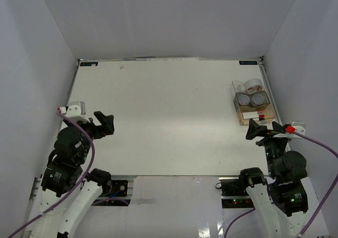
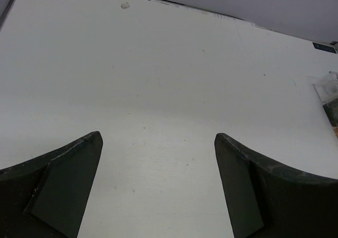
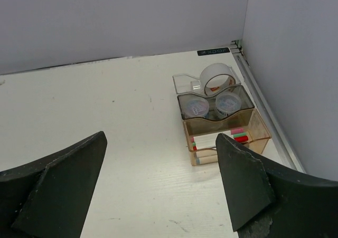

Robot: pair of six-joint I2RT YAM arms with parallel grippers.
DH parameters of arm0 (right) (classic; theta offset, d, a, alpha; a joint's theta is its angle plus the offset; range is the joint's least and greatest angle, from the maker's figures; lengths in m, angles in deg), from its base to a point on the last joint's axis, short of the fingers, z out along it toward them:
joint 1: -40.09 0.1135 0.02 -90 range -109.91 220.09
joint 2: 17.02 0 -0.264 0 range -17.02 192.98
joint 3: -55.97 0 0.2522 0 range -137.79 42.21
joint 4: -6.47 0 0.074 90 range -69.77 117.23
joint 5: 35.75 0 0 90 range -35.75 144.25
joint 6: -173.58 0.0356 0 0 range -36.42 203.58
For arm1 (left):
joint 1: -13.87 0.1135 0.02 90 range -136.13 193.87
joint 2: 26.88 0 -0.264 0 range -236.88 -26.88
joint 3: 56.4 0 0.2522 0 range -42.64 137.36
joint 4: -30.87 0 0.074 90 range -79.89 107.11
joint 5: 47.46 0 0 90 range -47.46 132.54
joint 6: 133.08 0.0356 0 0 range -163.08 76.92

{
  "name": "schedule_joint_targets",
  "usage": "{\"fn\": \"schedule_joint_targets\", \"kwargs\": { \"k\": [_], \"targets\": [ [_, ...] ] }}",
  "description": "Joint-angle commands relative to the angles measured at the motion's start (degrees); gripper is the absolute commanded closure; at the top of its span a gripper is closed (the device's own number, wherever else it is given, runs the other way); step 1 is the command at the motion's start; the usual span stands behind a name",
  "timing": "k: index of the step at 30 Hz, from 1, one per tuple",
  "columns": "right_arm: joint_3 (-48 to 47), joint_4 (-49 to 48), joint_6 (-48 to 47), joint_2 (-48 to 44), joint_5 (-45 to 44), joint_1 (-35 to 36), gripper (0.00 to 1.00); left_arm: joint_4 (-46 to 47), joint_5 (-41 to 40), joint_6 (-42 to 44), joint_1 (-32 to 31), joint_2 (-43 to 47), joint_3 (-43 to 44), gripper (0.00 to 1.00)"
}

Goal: Sort the stationery into containers
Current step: Reset both arms

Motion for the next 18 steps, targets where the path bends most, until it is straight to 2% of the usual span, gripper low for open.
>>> {"fn": "schedule_joint_targets", "kwargs": {
  "k": [1,18],
  "targets": [
    [1.70,-3.36,-1.60,-1.57,1.50,0.25,0.10,-0.04,-1.10,-0.48,0.21,1.29,-0.31,0.02],
    [4.52,-4.51,-2.22,-5.18,0.89,0.34,0.10,1.01,-1.55,-0.83,0.21,0.51,-1.37,0.02]
  ]
}}
